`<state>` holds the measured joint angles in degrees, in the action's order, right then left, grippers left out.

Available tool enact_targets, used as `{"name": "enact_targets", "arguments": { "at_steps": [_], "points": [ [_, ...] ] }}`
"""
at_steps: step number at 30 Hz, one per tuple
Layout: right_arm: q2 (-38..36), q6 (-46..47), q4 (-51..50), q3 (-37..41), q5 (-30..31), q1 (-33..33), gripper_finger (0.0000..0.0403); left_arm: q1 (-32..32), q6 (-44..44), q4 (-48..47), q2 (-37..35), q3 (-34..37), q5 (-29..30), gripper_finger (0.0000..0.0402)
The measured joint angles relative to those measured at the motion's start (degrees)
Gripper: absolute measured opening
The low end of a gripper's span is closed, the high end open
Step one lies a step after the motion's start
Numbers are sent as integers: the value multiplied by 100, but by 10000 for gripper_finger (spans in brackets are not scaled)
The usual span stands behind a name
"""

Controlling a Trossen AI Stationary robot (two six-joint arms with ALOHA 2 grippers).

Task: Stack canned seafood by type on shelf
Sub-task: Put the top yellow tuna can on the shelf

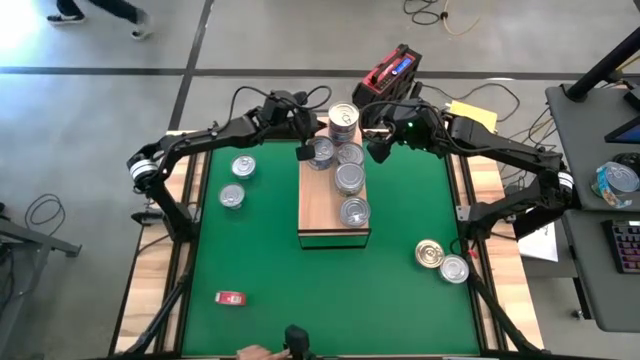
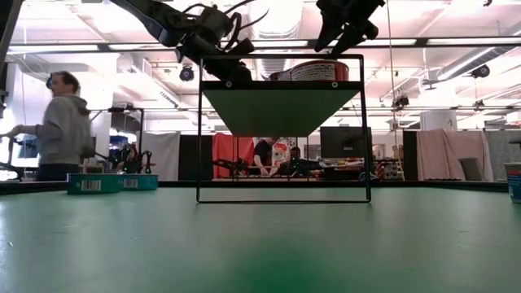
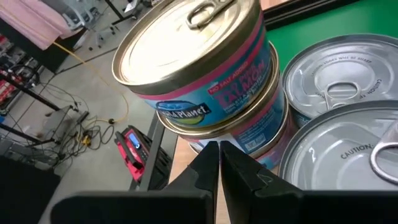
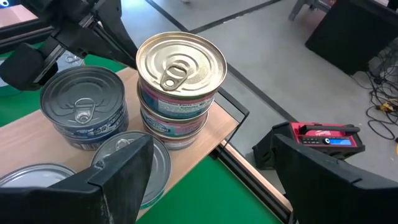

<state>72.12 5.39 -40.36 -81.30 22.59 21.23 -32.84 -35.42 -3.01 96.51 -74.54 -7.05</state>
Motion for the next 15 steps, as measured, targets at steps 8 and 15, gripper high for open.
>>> {"name": "enact_targets", "arguments": {
  "at_steps": [8, 15],
  "points": [
    [0, 0, 2, 0, 0, 0, 313, -7, -2, 0, 0, -90, -2, 0],
    [2, 0, 4, 0, 0, 0, 313, -26, -46, -90, 29, -177, -6, 0]
  ]
}}
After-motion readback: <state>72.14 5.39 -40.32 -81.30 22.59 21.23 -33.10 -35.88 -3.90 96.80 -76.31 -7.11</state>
